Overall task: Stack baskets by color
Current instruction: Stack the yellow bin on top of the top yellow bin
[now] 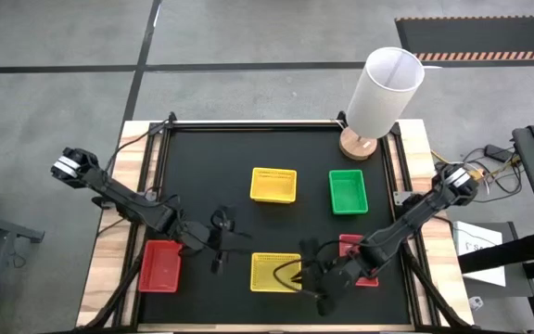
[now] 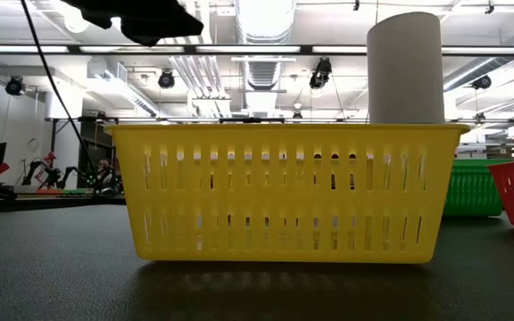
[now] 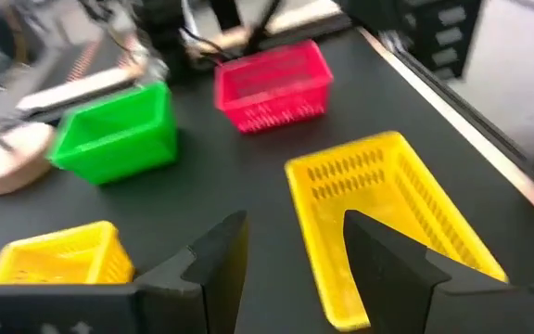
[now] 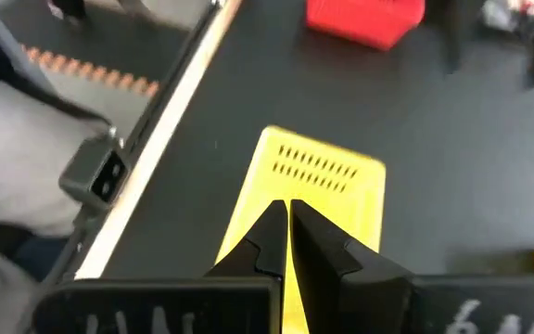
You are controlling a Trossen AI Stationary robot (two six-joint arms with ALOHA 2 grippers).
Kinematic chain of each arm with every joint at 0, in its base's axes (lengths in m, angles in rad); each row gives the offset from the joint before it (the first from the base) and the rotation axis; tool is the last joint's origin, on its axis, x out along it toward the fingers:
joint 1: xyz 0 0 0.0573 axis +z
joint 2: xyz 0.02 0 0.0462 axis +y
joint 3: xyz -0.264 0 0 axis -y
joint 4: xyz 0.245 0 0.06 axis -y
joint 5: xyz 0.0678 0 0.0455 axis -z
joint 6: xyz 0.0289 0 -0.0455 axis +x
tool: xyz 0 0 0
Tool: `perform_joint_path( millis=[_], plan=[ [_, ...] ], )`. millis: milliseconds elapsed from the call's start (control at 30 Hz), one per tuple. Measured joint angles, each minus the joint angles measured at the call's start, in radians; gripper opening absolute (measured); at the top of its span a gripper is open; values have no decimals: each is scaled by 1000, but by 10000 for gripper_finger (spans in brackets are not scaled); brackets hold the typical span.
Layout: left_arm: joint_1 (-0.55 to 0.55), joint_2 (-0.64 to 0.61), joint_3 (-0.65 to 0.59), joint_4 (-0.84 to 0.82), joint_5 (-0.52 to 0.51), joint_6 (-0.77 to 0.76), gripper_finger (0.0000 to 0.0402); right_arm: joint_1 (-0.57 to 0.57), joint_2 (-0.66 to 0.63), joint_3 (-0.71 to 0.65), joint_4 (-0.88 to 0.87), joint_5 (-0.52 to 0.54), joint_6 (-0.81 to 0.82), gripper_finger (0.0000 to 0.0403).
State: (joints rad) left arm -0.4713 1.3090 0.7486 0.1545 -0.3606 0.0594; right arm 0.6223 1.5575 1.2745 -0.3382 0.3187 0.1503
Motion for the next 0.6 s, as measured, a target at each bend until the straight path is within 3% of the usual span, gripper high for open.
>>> perform_joint_path(
  millis=[300, 600],
  plan=[
    [-1, -91, -50, 48, -26, 1, 164, 15, 149, 195, -251, -43, 246, 21],
    [-1, -113, -51, 45, -26, 12, 164, 15, 259, 258, -248, -56, 326, 128]
  ],
)
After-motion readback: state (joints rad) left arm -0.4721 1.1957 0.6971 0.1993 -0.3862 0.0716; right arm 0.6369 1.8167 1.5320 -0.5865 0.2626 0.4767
